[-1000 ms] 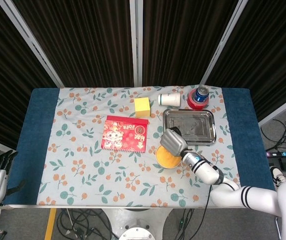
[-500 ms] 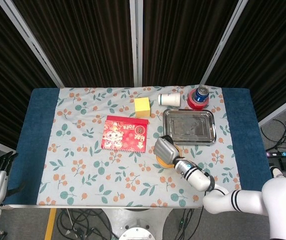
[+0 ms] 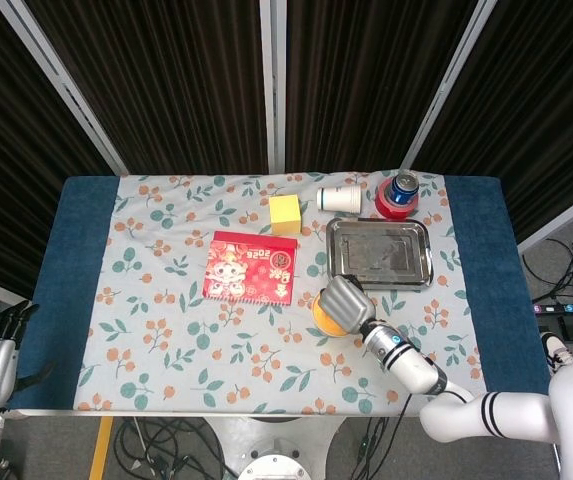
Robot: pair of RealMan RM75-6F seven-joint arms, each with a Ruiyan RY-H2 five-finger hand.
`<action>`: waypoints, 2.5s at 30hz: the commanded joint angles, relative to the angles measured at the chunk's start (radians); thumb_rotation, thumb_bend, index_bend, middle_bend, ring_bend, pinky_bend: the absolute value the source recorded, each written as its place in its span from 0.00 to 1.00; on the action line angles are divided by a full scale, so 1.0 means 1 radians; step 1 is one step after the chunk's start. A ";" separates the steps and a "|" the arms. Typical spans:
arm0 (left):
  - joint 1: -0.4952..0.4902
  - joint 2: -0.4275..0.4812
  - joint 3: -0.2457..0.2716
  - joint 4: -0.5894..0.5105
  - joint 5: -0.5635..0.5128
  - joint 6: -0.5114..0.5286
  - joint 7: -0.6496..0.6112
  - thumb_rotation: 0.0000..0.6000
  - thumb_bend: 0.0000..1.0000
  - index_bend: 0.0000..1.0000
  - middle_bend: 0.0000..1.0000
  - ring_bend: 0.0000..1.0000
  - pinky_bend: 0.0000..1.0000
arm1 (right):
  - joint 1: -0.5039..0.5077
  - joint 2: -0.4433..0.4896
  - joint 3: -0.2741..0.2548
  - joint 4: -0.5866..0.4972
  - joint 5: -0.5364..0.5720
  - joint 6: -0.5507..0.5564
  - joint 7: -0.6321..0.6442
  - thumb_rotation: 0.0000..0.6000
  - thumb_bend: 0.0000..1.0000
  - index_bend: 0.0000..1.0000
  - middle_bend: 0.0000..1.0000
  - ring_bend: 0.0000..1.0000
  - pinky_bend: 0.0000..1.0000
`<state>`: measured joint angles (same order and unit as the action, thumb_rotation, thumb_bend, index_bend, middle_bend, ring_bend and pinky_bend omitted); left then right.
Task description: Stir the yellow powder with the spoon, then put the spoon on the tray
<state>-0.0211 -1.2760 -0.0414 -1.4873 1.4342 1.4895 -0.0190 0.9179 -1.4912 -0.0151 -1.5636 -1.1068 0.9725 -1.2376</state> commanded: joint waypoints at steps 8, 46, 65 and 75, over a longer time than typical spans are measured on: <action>-0.003 0.000 -0.001 -0.003 -0.001 -0.005 0.002 1.00 0.22 0.19 0.18 0.12 0.12 | 0.030 0.028 -0.019 0.033 -0.014 -0.008 -0.085 1.00 0.47 0.79 0.95 0.91 1.00; 0.004 -0.010 0.002 0.014 0.006 0.003 -0.020 1.00 0.22 0.19 0.18 0.12 0.12 | 0.082 0.040 -0.082 -0.022 -0.155 -0.016 -0.240 1.00 0.49 0.81 0.96 0.91 1.00; 0.011 -0.019 0.007 0.034 0.008 0.005 -0.050 1.00 0.22 0.18 0.18 0.12 0.12 | 0.093 0.022 -0.075 0.071 -0.165 -0.029 -0.344 1.00 0.49 0.82 0.96 0.91 1.00; 0.012 -0.027 0.006 0.043 0.007 0.002 -0.063 1.00 0.22 0.18 0.18 0.12 0.12 | 0.099 -0.002 -0.083 0.037 -0.199 -0.049 -0.374 1.00 0.49 0.82 0.96 0.91 1.00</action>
<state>-0.0095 -1.3024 -0.0355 -1.4448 1.4411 1.4920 -0.0809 1.0173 -1.4867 -0.0945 -1.5300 -1.3033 0.9280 -1.6069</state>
